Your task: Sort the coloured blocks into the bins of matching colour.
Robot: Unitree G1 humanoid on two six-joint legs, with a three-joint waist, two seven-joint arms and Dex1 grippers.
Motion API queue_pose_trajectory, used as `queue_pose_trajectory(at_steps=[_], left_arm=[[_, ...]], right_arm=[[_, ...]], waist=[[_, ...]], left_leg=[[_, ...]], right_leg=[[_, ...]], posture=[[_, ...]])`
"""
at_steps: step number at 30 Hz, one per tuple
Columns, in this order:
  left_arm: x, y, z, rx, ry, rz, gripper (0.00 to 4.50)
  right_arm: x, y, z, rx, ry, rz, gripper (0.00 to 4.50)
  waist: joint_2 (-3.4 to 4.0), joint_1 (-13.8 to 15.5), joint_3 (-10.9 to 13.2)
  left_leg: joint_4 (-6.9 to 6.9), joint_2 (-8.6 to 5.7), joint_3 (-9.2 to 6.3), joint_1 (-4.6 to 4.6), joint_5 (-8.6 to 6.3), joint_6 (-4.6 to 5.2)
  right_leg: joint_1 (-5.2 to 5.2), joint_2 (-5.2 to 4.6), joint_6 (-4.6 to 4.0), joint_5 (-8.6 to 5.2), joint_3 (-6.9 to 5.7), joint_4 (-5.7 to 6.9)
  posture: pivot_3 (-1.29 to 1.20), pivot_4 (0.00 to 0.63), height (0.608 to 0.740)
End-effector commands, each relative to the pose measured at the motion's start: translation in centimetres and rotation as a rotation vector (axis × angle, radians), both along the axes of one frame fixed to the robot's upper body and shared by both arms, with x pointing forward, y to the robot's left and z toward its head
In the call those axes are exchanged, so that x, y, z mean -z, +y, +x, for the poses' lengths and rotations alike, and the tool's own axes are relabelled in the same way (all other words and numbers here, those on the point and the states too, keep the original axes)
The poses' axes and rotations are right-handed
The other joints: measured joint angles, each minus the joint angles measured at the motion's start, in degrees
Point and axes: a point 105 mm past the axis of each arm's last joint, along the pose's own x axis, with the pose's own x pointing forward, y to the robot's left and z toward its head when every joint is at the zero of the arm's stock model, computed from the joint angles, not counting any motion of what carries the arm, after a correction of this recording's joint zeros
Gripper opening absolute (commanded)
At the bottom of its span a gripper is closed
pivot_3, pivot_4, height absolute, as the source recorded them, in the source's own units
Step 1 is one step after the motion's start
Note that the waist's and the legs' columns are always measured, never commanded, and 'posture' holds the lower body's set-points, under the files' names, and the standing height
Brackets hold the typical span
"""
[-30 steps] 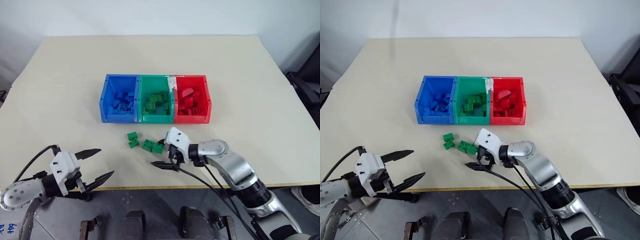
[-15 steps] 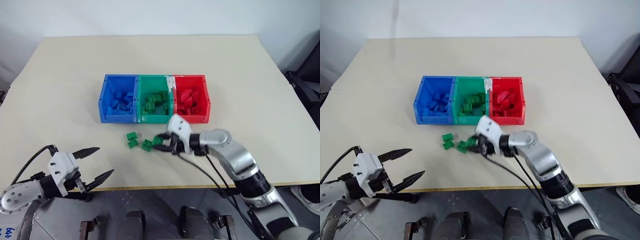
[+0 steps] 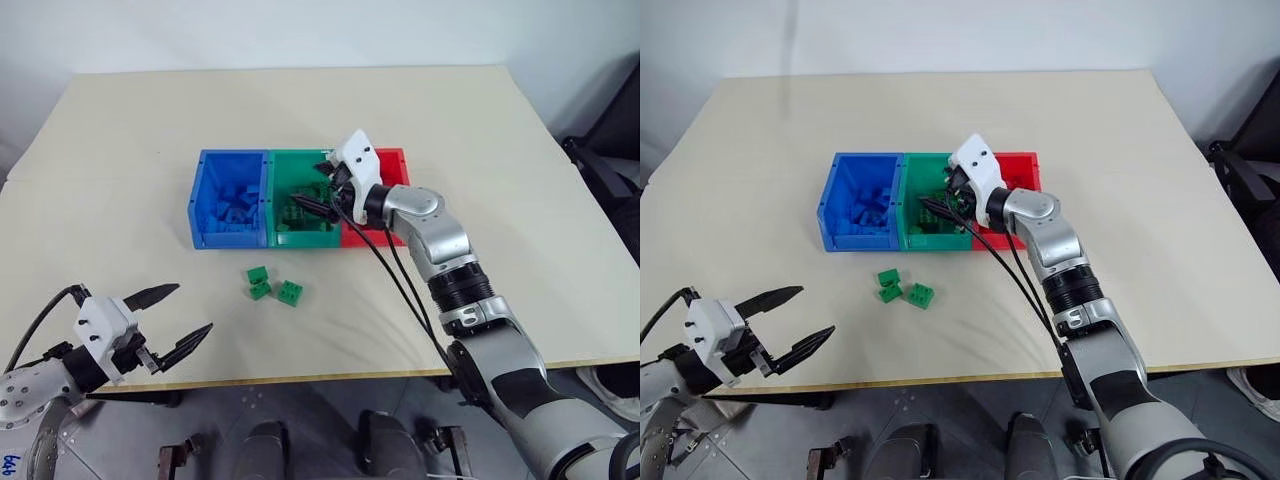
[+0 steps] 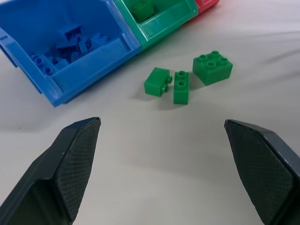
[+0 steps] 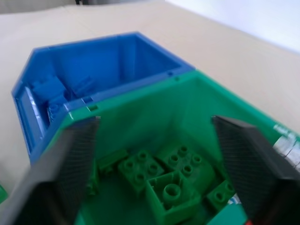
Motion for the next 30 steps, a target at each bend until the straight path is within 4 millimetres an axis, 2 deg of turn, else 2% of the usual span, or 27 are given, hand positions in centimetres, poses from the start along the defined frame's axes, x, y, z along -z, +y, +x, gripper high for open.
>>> queue_pose_trajectory(at_steps=[1, 7, 8, 11, 14, 15, 18, 23, 25, 30], left_arm=[[-0.4, 0.3, 0.0, 0.012, 0.008, -0.015, 4.5], [0.2, 1.7, 0.7, 0.023, 0.047, 0.044, 4.5], [0.2, 2.1, 0.9, 0.024, 0.047, 0.058, 4.5], [0.0, 2.7, 1.7, 0.045, 0.03, 0.101, 4.5], [-0.4, 1.7, 2.5, 0.123, 0.028, 0.119, 4.5], [-0.7, 1.1, 2.8, 0.155, 0.025, 0.123, 4.5], [-1.4, -2.4, 3.9, 0.308, 0.028, 0.157, 4.5], [-1.8, -8.0, 5.2, 0.532, 0.073, 0.274, 4.5], [-1.3, -10.0, 6.2, 0.595, 0.081, 0.352, 4.5], [0.3, -11.9, 8.7, 0.641, 0.096, 0.492, 4.5]], right_arm=[[-2.0, -2.0, -2.2, -0.106, -0.119, 0.043, 4.48], [1.3, -7.8, -8.5, -0.349, -0.149, 0.037, 4.48], [2.4, -9.0, -9.6, -0.38, -0.135, 0.0, 4.48], [6.2, -13.1, -12.4, -0.414, 0.024, -0.137, 4.48], [7.1, -15.2, -14.0, -0.381, 0.098, -0.167, 4.48], [6.9, -15.5, -14.2, -0.367, 0.105, -0.158, 4.48], [6.7, -15.9, -14.3, -0.323, 0.101, -0.155, 4.48], [6.6, -15.4, -14.6, -0.303, 0.1, -0.16, 4.48], [6.5, -15.2, -15.0, -0.307, 0.106, -0.158, 4.48], [6.5, -14.7, -16.0, -0.299, 0.115, -0.16, 4.48]], waist=[[0.0, 0.3, 0.0], [0.0, 0.6, 0.0], [0.0, 0.6, 0.0], [0.05, 0.5, 0.0], [0.03, 0.7, 0.0], [0.03, 0.5, 0.0], [0.03, 0.4, 0.0], [0.03, 1.0, 0.0], [0.03, 1.8, 0.0], [0.03, 2.4, 0.0]], left_leg=[[0.0, 0.01, -0.01, 0.0, 0.0, 0.0], [0.03, 0.03, 0.03, 0.01, -0.05, 0.03], [0.03, 0.02, 0.06, 0.0, -0.05, 0.04], [0.06, 0.04, 0.12, 0.03, -0.05, 0.04], [0.1, 0.06, 0.13, 0.06, -0.05, 0.04], [0.11, 0.07, 0.13, 0.07, -0.05, 0.04], [0.19, 0.13, 0.16, 0.12, -0.02, -0.01], [0.29, 0.11, 0.14, 0.11, -0.02, 0.0], [0.32, 0.1, 0.14, 0.09, -0.03, 0.0], [0.48, 0.08, 0.17, 0.05, -0.04, 0.02]], right_leg=[[0.01, 0.0, 0.0, 0.0, -0.02, -0.01], [0.09, 0.0, 0.01, 0.0, -0.07, -0.08], [0.09, 0.0, 0.02, 0.01, -0.06, -0.07], [0.1, 0.0, 0.03, 0.01, -0.04, -0.08], [0.14, 0.0, 0.03, 0.02, -0.05, -0.07], [0.15, 0.0, 0.04, 0.02, -0.05, -0.07], [0.16, 0.01, 0.03, 0.03, -0.05, 0.04], [0.2, 0.01, 0.04, 0.06, -0.04, 0.06], [0.2, 0.01, 0.05, 0.06, -0.05, 0.04], [0.23, 0.02, 0.08, 0.08, -0.05, 0.04]], posture=[[0.0, 0.15, 0.74], [0.0, 0.15, 0.74], [0.0, 0.15, 0.74], [0.0, 0.15, 0.74], [0.0, 0.15, 0.74], [0.0, 0.15, 0.74], [0.0, 0.15, 0.74], [0.0, 0.15, 0.74], [0.0, 0.15, 0.74], [0.0, 0.15, 0.74]])
